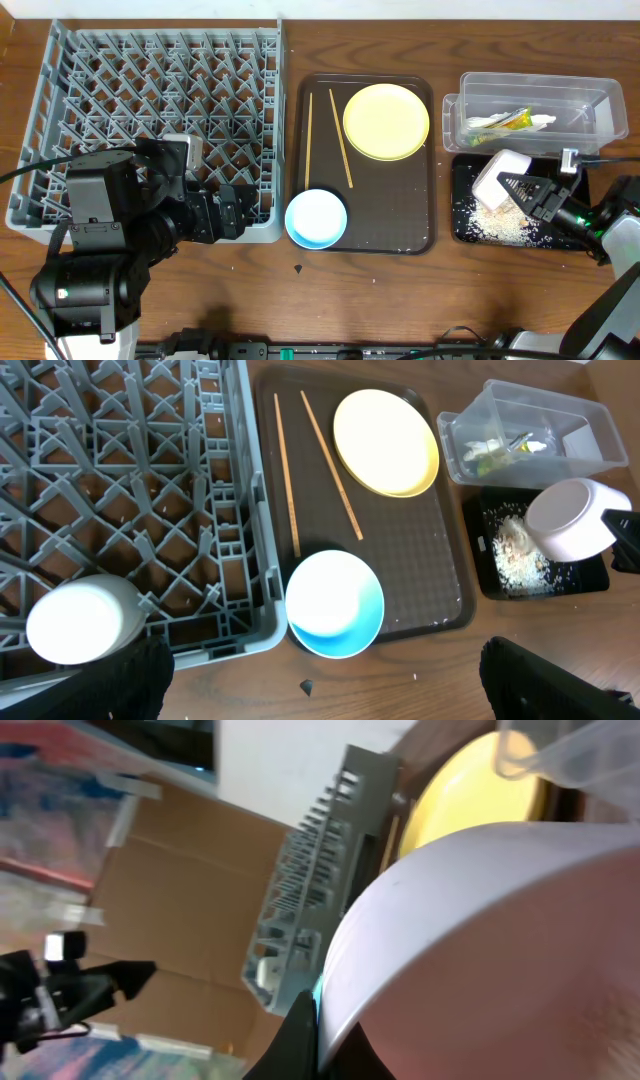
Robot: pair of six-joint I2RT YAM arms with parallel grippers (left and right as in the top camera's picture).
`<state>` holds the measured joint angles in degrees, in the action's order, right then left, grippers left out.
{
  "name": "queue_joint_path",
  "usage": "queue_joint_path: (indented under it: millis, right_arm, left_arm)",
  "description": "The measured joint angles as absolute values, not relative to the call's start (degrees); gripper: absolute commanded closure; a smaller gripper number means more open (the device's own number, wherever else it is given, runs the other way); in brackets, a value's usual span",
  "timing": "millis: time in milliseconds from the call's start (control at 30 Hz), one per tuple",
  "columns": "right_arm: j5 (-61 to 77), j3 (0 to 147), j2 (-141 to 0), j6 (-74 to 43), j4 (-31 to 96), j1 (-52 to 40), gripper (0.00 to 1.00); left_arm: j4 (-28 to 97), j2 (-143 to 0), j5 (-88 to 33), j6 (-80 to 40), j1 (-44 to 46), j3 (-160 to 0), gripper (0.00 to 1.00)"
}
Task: Sort waste into correct bins and load items into the dishwasher
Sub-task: 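Carry the pink bowl right and tip the rice onto the black tray, then set the emptied pink bowl back on the brown tray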
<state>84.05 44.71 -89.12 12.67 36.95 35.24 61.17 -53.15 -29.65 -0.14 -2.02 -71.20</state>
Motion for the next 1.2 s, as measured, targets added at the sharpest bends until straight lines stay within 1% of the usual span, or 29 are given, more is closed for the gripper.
queue_joint_path:
  millis: [367,467,600,700,867,933,1033,1100,1200]
  right_arm:
    - [81.6,44.7,-89.1,10.7,36.5,36.3,0.99]
    - [83.3,44.7,-89.1,13.5,38.7,36.4,0.99]
    - [78.1,44.6,-89.1,9.9,37.3,36.4,0.99]
    - [80.5,44.6,-89.1,11.4,38.3,36.4,0.99]
    - [81.3,44.6,-89.0,10.5,40.3,36.1,0.99]
    - [80.2,44.7,-87.9,10.2,42.4,35.0,0.99]
    - [74.7,46.3,-83.7,9.8,47.7,31.1,0.99]
    - [69.3,48.2,-79.7,9.1,50.2,27.0,0.99]
    - [59.6,51.1,-73.4,6.5,50.2,17.6,0.99]
  left_arm:
    - [61.1,-53.1,-29.6,-0.1,-2.0,-71.2,0.01]
    - [61.2,-53.1,-29.7,-0.1,-2.0,-71.2,0.01]
    - [61.2,-53.1,-29.7,-0.2,-2.0,-71.2,0.01]
    - [61.1,-53.1,-29.6,-0.1,-2.0,-71.2,0.01]
    - [61.2,-53.1,-29.7,-0.2,-2.0,-71.2,0.01]
    - [61.1,-53.1,-29.6,-0.2,-2.0,-71.2,0.01]
    - [61.1,-53.1,-29.6,-0.2,-2.0,-71.2,0.01]
    - [61.1,-53.1,-29.6,-0.2,-2.0,-71.2,0.01]
    - [61.2,-53.1,-29.6,-0.1,-2.0,-71.2,0.01]
